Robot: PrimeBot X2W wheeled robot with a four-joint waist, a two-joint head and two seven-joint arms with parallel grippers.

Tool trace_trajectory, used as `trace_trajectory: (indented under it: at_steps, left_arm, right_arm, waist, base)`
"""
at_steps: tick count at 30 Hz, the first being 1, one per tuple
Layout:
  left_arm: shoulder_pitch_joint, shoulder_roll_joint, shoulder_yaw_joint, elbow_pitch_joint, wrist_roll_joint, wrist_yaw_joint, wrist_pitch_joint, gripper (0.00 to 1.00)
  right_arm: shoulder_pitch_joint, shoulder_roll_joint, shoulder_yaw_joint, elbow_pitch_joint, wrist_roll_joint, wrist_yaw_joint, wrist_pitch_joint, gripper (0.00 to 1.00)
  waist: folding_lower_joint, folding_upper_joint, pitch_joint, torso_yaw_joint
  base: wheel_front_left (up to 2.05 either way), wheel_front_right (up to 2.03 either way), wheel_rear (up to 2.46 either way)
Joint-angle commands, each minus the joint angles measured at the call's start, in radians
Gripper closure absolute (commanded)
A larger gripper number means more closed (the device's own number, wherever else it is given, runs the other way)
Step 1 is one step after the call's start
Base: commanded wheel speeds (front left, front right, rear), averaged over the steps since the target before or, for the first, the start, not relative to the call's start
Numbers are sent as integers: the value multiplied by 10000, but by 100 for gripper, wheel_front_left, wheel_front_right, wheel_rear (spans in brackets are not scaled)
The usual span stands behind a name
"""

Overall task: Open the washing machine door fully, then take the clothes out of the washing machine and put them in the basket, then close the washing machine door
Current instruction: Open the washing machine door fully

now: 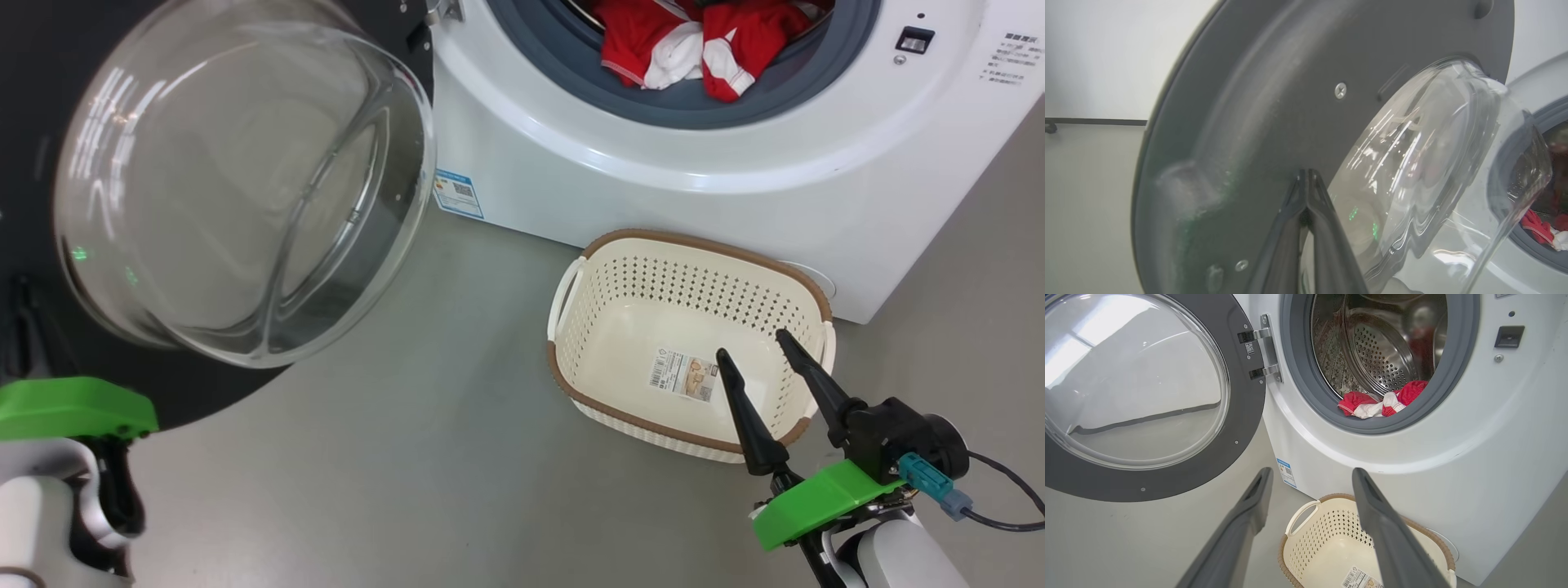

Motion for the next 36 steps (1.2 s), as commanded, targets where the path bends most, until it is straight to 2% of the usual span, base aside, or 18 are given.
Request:
trace_trajectory:
  at_steps: [1, 15, 22, 23, 24, 25, 26, 27, 31, 36]
  left_arm:
    - [-379, 611, 553, -67, -46, -10, -125, 100]
    - [-725, 1105, 1458, 1111, 290, -271, -188, 100]
    - [-792, 948, 1877, 1151, 576, -461, -189, 100]
    - [-760, 860, 1965, 1038, 607, -496, -190, 89]
    - [-701, 779, 2034, 924, 669, -501, -190, 60]
    - [-633, 707, 2103, 766, 743, -520, -190, 36]
    - [-549, 622, 2170, 571, 822, -535, -190, 5]
    - [-445, 543, 2201, 369, 925, -542, -190, 0]
    - [-49, 214, 2221, -757, 1285, -565, -190, 0]
    - [332, -158, 1572, -2235, 1674, -765, -177, 0]
  right_arm:
    - [-346, 0, 286, -282, -152, 65, 12, 0]
    - [-609, -94, 518, -383, -167, 65, 153, 0]
    - [-680, -72, 556, -250, -89, 65, 77, 0]
    - [-673, -65, 526, -226, -72, 65, 57, 0]
    - [-667, -57, 502, -198, -60, 65, 36, 0]
    - [-662, -48, 481, -170, -47, 65, 16, 0]
    - [-659, -39, 463, -139, -31, 65, -5, 0]
    - [-657, -29, 457, -102, -13, 65, -24, 0]
    - [-668, 9, 446, 25, 61, 65, -109, 0]
    - [-645, 51, 420, 166, 208, 65, -204, 0]
  waist:
    - [0, 0, 19, -26]
    - [0, 0, 294, -523]
    - [0, 0, 273, -705]
    - [0, 0, 240, -720]
    - [0, 0, 195, -736]
    - [0, 0, 154, -751]
    - [0, 0, 99, -770]
    - [0, 0, 46, -788]
    - [0, 0, -174, -868]
    - [0, 0, -447, -1064]
  base:
    - [0, 0, 0]
    - [0, 0, 0]
    - [0, 0, 0]
    - [0, 0, 0]
    - [0, 0, 0]
    - [0, 0, 0]
    - [0, 0, 0]
    - [0, 0, 0]
    - [0, 0, 0]
    - [0, 0, 0]
